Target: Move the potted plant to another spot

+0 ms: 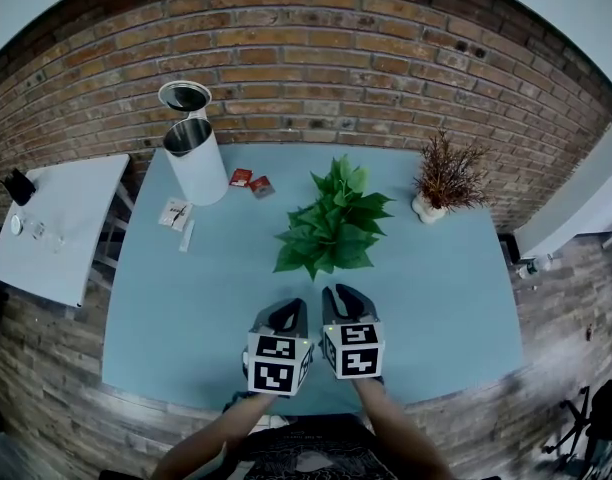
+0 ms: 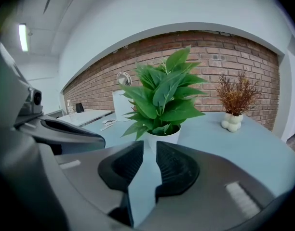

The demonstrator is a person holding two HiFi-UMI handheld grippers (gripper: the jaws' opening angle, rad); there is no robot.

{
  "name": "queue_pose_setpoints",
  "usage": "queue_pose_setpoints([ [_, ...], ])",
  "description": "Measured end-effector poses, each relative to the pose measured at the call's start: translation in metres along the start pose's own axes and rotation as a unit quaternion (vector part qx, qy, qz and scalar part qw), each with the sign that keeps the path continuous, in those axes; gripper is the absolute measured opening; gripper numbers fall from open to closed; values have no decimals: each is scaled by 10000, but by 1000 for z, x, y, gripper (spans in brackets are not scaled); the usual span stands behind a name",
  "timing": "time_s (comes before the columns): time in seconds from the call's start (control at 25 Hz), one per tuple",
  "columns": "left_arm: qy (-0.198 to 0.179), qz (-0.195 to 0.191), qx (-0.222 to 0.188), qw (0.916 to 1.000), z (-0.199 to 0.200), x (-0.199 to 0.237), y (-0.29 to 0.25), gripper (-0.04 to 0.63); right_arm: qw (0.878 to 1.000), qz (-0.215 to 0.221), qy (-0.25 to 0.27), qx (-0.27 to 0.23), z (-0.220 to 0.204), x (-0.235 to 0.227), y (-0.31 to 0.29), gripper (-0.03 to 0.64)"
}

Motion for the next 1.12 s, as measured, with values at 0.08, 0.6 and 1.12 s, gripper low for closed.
queue_pose_setpoints([
  [0.08,-2,17,16,10000,2,2,-2,-3,10000,-29,33,20,-1,-2,-7,86],
  [0.6,44,170,89,9998,5,18,-13,-2,9998,-2,35,198,-9,-7,-45,240],
  [1.12,151,289,103,9994,9,29,-22,-2,9998,54,24,199,-8,-6,-79,374],
])
Point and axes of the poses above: the fingertips, and each gripper's own axes: y backward along the fingers, x to its left, z out of its top, the point moved 4 cm from there along y, backward along the fingers, and after that the axes turned 10 degrees about -z, right-handed, at the moved point
